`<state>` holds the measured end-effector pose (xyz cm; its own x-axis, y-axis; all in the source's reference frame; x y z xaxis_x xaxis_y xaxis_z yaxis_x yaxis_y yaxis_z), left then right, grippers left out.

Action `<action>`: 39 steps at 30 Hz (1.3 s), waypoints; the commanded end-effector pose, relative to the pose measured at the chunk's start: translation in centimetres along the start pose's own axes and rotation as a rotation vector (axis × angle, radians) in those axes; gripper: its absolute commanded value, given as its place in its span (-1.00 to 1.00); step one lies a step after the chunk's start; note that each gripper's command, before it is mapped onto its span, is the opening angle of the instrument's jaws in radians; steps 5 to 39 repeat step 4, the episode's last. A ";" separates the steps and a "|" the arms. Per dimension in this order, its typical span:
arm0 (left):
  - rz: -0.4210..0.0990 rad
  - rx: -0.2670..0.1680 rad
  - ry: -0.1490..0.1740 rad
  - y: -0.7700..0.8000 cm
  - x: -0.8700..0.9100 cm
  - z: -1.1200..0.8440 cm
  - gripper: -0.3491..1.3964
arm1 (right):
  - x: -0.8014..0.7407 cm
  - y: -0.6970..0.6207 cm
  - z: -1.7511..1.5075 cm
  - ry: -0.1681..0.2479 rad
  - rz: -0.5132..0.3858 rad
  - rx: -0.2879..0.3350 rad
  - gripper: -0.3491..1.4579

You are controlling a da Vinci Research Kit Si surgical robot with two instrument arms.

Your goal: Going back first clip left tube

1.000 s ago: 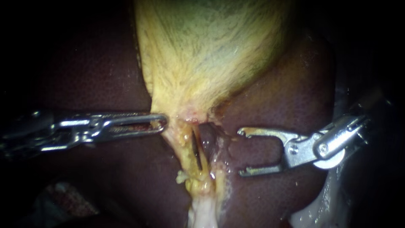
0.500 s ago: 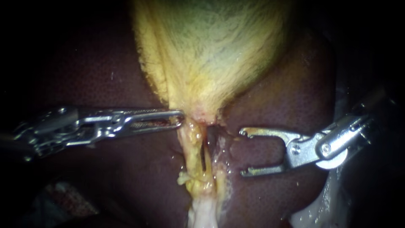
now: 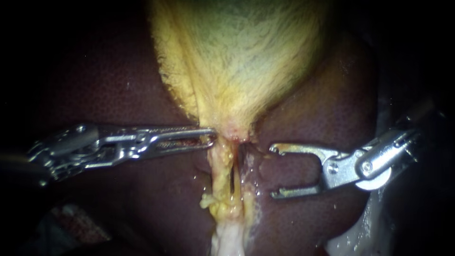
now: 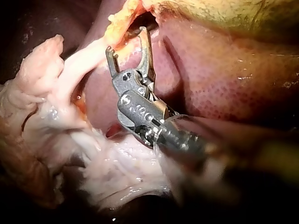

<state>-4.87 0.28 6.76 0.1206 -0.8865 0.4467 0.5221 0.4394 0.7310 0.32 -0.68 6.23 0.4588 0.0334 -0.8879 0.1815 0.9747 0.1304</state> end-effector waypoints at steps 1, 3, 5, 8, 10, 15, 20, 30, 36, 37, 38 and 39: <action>-0.001 0.000 0.000 0.00 0.00 0.00 -1.00 | 0.00 0.00 0.00 0.000 0.000 0.000 0.05; -0.001 0.000 0.000 0.00 0.00 0.00 -1.00 | 0.01 0.00 0.00 0.000 0.006 0.000 0.05; -0.001 0.000 0.000 0.00 0.00 0.00 -1.00 | 0.01 0.00 0.00 0.001 0.018 0.000 0.05; -0.001 0.000 0.000 0.00 0.00 0.00 -1.00 | 0.01 0.00 0.00 0.001 0.018 0.000 0.05; -0.001 0.000 0.000 0.00 0.00 0.00 -1.00 | 0.01 0.00 0.00 0.001 0.018 0.000 0.05; -0.001 0.000 0.000 0.00 0.00 0.00 -1.00 | 0.01 0.00 0.00 0.001 0.018 0.000 0.05; -0.001 0.000 0.000 0.00 0.00 0.00 -1.00 | 0.01 0.00 0.00 0.001 0.018 0.000 0.05; -0.001 0.000 0.000 0.00 0.00 0.00 -1.00 | 0.01 0.00 0.00 0.001 0.018 0.000 0.05; -0.001 0.000 0.000 0.00 0.00 0.00 -1.00 | 0.01 0.00 0.00 0.001 0.018 0.000 0.05; -0.001 0.000 0.000 0.00 0.00 0.00 -1.00 | 0.01 0.00 0.00 0.001 0.018 0.000 0.05; -0.001 0.000 0.000 0.00 0.00 0.00 -1.00 | 0.01 0.00 0.00 0.001 0.018 0.000 0.05; -0.001 0.000 0.000 0.00 0.00 0.00 -1.00 | 0.01 0.00 0.00 0.001 0.018 0.000 0.05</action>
